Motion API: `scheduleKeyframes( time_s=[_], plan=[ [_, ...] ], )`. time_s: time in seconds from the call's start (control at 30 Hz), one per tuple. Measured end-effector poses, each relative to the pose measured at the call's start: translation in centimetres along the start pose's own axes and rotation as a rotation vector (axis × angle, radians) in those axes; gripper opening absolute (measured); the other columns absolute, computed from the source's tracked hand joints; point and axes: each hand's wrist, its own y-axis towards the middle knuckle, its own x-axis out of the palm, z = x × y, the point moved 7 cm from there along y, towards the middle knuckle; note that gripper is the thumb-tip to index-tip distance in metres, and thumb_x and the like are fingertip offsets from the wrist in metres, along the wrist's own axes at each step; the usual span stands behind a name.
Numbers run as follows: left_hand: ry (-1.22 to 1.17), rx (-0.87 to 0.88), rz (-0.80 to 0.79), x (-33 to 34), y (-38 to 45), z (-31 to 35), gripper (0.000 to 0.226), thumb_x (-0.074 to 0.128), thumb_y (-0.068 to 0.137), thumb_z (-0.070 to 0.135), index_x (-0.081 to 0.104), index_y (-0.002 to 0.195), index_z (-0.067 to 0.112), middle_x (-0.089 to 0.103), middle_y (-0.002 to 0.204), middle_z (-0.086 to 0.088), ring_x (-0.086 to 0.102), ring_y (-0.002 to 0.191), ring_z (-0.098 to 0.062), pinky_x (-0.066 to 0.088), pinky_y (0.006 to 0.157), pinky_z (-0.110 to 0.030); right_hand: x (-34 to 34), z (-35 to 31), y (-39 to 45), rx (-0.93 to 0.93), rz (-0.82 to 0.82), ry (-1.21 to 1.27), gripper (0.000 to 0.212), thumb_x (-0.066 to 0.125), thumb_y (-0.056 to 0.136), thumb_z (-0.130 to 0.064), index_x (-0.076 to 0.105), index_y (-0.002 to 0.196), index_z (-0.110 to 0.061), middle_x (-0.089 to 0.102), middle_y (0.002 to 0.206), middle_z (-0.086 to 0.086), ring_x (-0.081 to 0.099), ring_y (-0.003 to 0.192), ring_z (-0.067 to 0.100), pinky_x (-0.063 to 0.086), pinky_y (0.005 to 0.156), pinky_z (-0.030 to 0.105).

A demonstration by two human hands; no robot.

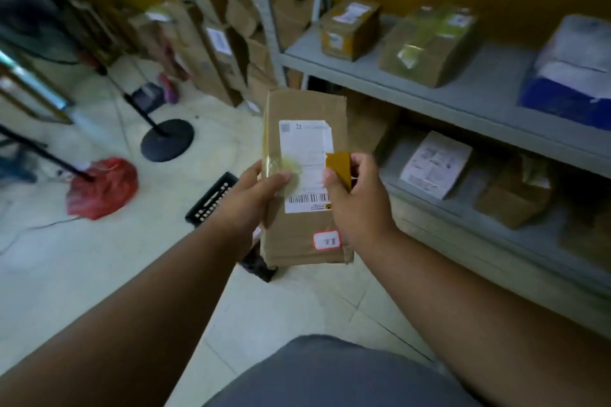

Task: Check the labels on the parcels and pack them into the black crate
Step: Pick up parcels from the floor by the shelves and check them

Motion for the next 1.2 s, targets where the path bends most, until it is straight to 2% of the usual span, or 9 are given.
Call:
scheduleKeyframes(
  time_s=[0.07, 0.17, 0.23, 0.33, 0.47, 0.8, 1.0, 1.1, 1.2],
  plan=[
    [0.006, 0.01, 0.073, -5.2, -1.0, 0.7, 0.036, 0.059, 0.095, 0.022, 0.055, 0.13, 0.015, 0.076, 0.098, -0.006, 0.075, 0.078, -0.014, 0.058, 0.055, -0.027, 4.7, -2.1, 0.3, -0.013, -0.065, 0.01, 0.02, 0.057, 0.097, -0.044, 0.043, 0.106, -0.033, 0.059, 0.093, -0.016, 0.066, 0.083, 0.005, 0.055, 0.062, 0.02],
    [0.013, 0.02, 0.093, -9.8, -1.6, 1.1, 0.047, 0.063, 0.084, 0.028, 0.057, 0.13, 0.018, 0.074, 0.109, -0.01, 0.072, 0.098, -0.028, 0.056, 0.089, -0.052, 9.5, -4.6, 1.2, -0.003, -0.107, 0.06, 0.025, 0.055, 0.094, -0.053, 0.046, 0.108, -0.035, 0.063, 0.097, -0.011, 0.066, 0.084, 0.009, 0.058, 0.073, 0.035],
    [-0.016, 0.026, 0.116, -12.1, -1.3, 1.0, 0.041, 0.06, 0.088, 0.029, 0.059, 0.128, 0.022, 0.073, 0.113, -0.009, 0.07, 0.104, -0.03, 0.051, 0.096, -0.055, 12.1, -5.8, 2.1, 0.003, -0.147, 0.079, 0.028, 0.055, 0.094, -0.054, 0.047, 0.112, -0.034, 0.064, 0.098, -0.013, 0.066, 0.085, 0.008, 0.058, 0.077, 0.038],
    [-0.053, 0.032, 0.217, -15.0, -0.4, 0.5, 0.03, 0.052, 0.1, 0.029, 0.06, 0.129, 0.026, 0.074, 0.114, -0.004, 0.071, 0.104, -0.024, 0.053, 0.094, -0.045, 15.8, -7.0, 3.5, -0.031, -0.217, 0.047, 0.025, 0.053, 0.096, -0.051, 0.047, 0.112, -0.033, 0.065, 0.1, -0.011, 0.067, 0.089, 0.013, 0.058, 0.081, 0.045],
    [0.06, 0.011, 0.374, -17.9, 2.4, 0.4, 0.036, 0.051, 0.092, 0.049, 0.061, 0.126, 0.042, 0.074, 0.111, 0.009, 0.07, 0.104, -0.017, 0.052, 0.098, -0.047, 19.6, -7.6, 6.6, -0.073, -0.234, 0.024, 0.025, 0.051, 0.097, -0.047, 0.046, 0.116, -0.031, 0.064, 0.11, -0.006, 0.065, 0.096, 0.018, 0.057, 0.084, 0.047],
    [0.282, -0.03, 0.616, -25.4, 10.9, 5.2, 0.036, 0.048, 0.1, 0.033, 0.054, 0.135, 0.04, 0.07, 0.114, 0.014, 0.067, 0.103, -0.015, 0.055, 0.092, -0.047, 28.8, -10.9, 16.9, -0.175, -0.387, -0.036, 0.039, 0.047, 0.102, -0.037, 0.04, 0.136, -0.018, 0.06, 0.127, 0.003, 0.061, 0.111, 0.021, 0.052, 0.09, 0.037],
    [0.478, 0.01, 0.548, -27.0, 16.9, 7.1, 0.03, 0.048, 0.101, 0.024, 0.058, 0.129, 0.029, 0.06, 0.116, 0.002, 0.063, 0.105, -0.02, 0.055, 0.089, -0.041, 30.8, -9.4, 21.5, -0.128, -0.299, -0.146, 0.038, 0.042, 0.103, -0.037, 0.041, 0.135, -0.017, 0.059, 0.127, 0.005, 0.06, 0.111, 0.024, 0.051, 0.091, 0.04],
    [0.54, 0.012, 0.495, -29.2, 20.4, 6.6, 0.026, 0.051, 0.1, 0.02, 0.064, 0.121, 0.024, 0.058, 0.11, 0.001, 0.064, 0.096, -0.019, 0.056, 0.079, -0.033, 32.1, -8.7, 23.1, -0.094, -0.206, -0.207, 0.037, 0.043, 0.103, -0.035, 0.045, 0.134, -0.016, 0.055, 0.127, 0.006, 0.055, 0.114, 0.023, 0.047, 0.092, 0.036],
    [0.647, 0.06, 0.37, -30.8, 24.3, 6.0, 0.019, 0.054, 0.095, 0.019, 0.069, 0.106, 0.021, 0.066, 0.096, 0.006, 0.065, 0.083, -0.013, 0.052, 0.067, -0.027, 33.0, -7.8, 24.5, -0.048, -0.094, -0.294, 0.031, 0.045, 0.102, -0.033, 0.052, 0.129, -0.018, 0.053, 0.122, 0.005, 0.053, 0.109, 0.023, 0.041, 0.081, 0.032]
  ],
)
